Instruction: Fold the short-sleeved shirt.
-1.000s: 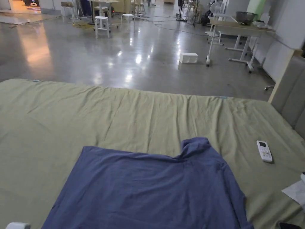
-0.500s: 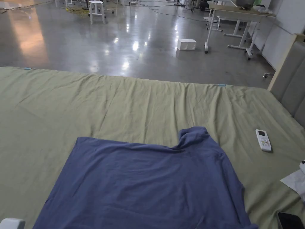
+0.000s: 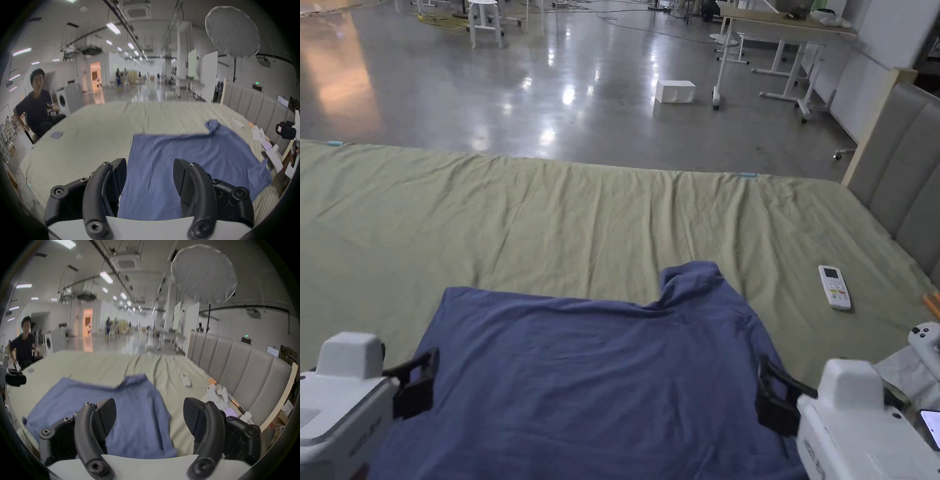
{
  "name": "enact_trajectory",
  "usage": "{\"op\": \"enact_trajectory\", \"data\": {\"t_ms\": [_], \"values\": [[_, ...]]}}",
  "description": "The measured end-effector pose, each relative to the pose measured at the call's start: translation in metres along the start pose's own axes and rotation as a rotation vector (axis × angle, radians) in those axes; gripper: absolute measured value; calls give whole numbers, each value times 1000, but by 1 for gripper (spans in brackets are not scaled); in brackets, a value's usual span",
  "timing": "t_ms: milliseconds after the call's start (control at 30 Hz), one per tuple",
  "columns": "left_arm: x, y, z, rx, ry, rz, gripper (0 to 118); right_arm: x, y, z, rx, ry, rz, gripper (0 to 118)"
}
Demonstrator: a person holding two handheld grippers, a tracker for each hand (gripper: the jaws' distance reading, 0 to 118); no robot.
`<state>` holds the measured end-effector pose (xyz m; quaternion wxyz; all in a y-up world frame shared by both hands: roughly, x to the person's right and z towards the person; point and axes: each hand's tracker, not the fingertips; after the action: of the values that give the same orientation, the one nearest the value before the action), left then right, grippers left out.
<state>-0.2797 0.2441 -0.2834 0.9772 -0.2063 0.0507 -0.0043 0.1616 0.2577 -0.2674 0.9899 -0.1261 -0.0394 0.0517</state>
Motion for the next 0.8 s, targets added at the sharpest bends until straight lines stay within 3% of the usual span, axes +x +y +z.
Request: {"op": "enact_trajectory", "data": {"t_ms": [67, 133, 167, 200, 233, 300, 333, 433, 667, 700, 800], "values": [[14, 10, 5, 82, 34, 4, 56, -14, 5, -6, 61, -8, -33, 88], [21, 15, 8, 138, 50, 14, 34, -25, 8, -8, 106, -11, -68, 76], [25, 17, 10, 161, 55, 14, 22, -30, 9, -9, 138, -7, -79, 60], [29, 20, 12, 171, 54, 10, 13, -35, 12, -9, 164, -9, -56, 32], [30, 21, 12, 181, 53, 13, 12, -41, 13, -9, 178, -22, -46, 16], [33, 24, 16, 197, 28, 16, 5, -49, 18, -9, 223, -20, -1, 9], [34, 26, 17, 199, 19, 12, 5, -51, 16, -11, 203, 18, -32, 3], [27, 27, 10, 196, 5, -19, 1, -61, 20, -9, 254, 9, 63, 0], [0, 26, 5, 94, -24, 69, 0, -59, 19, -15, 213, 2, 47, 0], [21, 19, 9, -68, -66, 65, 0, -57, 17, -14, 205, 4, 49, 0], [-2, 7, 1, -180, -89, 99, 0, -54, 12, -19, 171, 5, 51, 0]]}}
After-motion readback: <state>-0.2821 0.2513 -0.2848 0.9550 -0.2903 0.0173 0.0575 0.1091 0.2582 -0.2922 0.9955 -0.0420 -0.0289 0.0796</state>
